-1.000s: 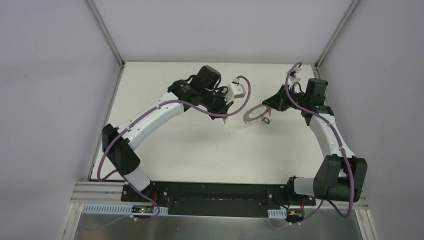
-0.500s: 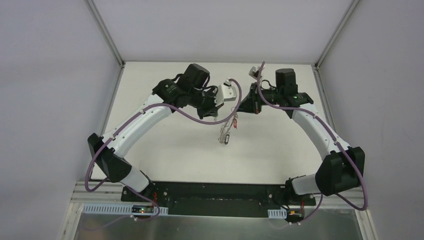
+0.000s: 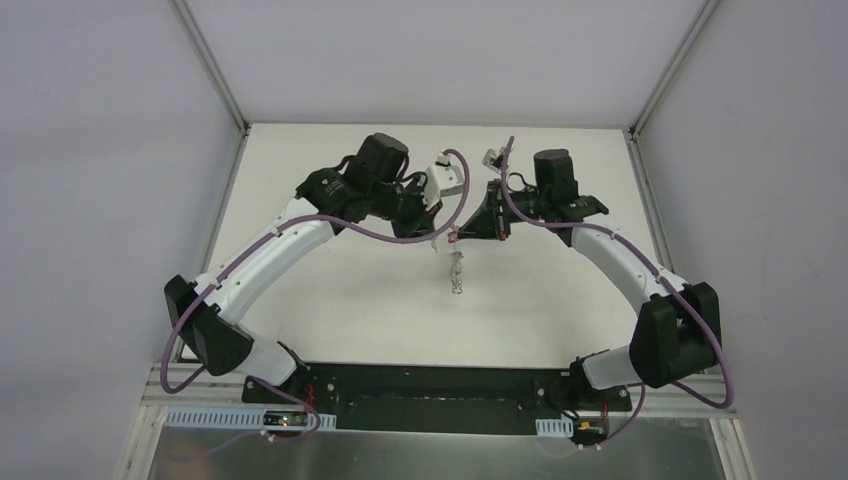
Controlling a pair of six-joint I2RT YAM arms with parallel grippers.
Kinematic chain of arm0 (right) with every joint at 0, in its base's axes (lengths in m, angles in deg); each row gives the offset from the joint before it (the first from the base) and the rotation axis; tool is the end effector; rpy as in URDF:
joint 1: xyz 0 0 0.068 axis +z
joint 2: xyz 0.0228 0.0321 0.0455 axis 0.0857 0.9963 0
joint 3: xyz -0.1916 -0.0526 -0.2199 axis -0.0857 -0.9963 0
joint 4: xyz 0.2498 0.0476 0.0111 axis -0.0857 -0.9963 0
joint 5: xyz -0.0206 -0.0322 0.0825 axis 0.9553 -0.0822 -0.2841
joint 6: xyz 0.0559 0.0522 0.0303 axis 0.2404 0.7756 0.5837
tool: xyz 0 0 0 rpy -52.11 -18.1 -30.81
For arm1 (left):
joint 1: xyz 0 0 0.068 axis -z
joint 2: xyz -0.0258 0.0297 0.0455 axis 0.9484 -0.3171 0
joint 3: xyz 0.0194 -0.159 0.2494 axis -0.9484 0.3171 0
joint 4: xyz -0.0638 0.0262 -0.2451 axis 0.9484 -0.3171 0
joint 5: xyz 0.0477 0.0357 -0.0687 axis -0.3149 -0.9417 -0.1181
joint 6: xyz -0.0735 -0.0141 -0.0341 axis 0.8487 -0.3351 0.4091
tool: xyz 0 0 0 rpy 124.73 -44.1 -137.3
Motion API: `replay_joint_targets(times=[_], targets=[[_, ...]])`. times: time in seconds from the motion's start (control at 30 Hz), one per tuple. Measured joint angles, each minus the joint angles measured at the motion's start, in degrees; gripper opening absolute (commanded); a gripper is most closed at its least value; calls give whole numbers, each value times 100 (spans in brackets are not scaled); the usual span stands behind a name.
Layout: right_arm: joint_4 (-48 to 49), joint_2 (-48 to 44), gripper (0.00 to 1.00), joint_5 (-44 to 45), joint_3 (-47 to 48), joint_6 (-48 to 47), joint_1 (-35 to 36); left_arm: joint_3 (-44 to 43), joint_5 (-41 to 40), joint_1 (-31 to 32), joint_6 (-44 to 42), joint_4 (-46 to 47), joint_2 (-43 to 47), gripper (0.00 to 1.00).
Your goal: Put the keys on the keyring
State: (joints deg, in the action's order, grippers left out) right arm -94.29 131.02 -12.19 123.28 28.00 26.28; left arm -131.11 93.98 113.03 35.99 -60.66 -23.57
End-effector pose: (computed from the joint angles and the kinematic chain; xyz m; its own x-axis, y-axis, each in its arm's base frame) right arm 0.2673 0.1742 0.3264 -0.1983 -0.1963 -0.9603 -0.9799 0.0603 0.1901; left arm 0.2244 -0.2441 0.3971 -0.1000 0.5128 -0.8527 0.9711 0.2369 0.0285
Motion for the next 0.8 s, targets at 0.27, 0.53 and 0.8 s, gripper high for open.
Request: replay_joint_targets(times=[0.27,0.53,0.8], targets=[[407,0,0,-138,-243,302,2,63,118,0,925,396,-68,0],[557,0,0,-227,-286,369,7,63,444,-118,1917,647,-525,0],[601,0,0,-219,-286,369,0,63,820,-267,2433,664,-970,0]])
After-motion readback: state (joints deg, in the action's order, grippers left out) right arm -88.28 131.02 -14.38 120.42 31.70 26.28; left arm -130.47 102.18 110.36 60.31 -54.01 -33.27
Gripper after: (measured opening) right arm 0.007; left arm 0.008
